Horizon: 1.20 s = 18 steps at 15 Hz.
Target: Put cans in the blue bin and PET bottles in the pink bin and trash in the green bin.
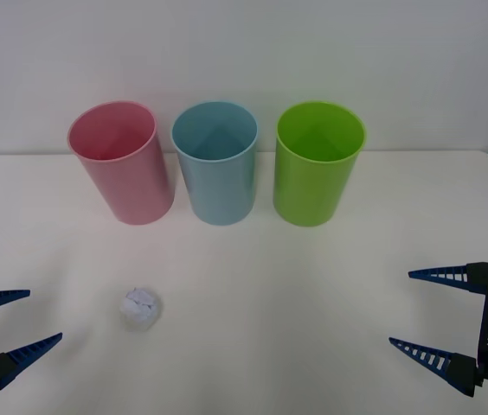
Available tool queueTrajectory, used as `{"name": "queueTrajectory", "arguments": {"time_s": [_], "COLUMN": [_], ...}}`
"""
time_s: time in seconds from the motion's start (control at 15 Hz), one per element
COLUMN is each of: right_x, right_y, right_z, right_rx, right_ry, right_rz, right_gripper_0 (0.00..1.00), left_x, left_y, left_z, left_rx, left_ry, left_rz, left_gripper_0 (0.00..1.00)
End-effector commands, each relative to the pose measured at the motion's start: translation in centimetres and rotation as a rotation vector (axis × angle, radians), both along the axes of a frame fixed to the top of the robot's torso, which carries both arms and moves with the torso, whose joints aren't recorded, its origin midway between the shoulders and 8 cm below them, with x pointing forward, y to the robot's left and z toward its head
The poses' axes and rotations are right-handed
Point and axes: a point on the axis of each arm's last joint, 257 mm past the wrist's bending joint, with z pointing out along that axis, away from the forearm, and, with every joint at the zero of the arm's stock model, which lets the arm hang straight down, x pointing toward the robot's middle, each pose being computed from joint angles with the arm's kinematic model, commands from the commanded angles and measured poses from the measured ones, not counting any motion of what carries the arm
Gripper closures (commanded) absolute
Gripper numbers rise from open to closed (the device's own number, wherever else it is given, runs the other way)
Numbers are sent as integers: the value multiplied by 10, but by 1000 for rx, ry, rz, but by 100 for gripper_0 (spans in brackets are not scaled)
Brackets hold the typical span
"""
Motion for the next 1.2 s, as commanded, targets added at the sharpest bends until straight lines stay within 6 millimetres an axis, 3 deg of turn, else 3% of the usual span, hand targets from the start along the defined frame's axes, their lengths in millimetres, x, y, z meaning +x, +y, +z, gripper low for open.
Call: {"name": "queueTrajectory", "arguments": {"time_s": [0.07,0.73,1.07,1.2], "right_x": [0,0,0,0], "right_y": [0,0,0,0], "right_z": [0,0,0,0], "right_rx": [0,0,0,0], "right_ry": [0,0,0,0], "right_rz": [0,0,0,0], "right_gripper_0": [0,0,0,0], "left_x": [0,11,13,23], "left_y": [0,0,-22,-35], "left_z": [0,1,5,2], "left_rx": [0,17,-6,19], "left_ry": [0,-10,121,161], "left_rz": [0,8,-15,-4], "left_gripper_0": [0,0,0,0]}}
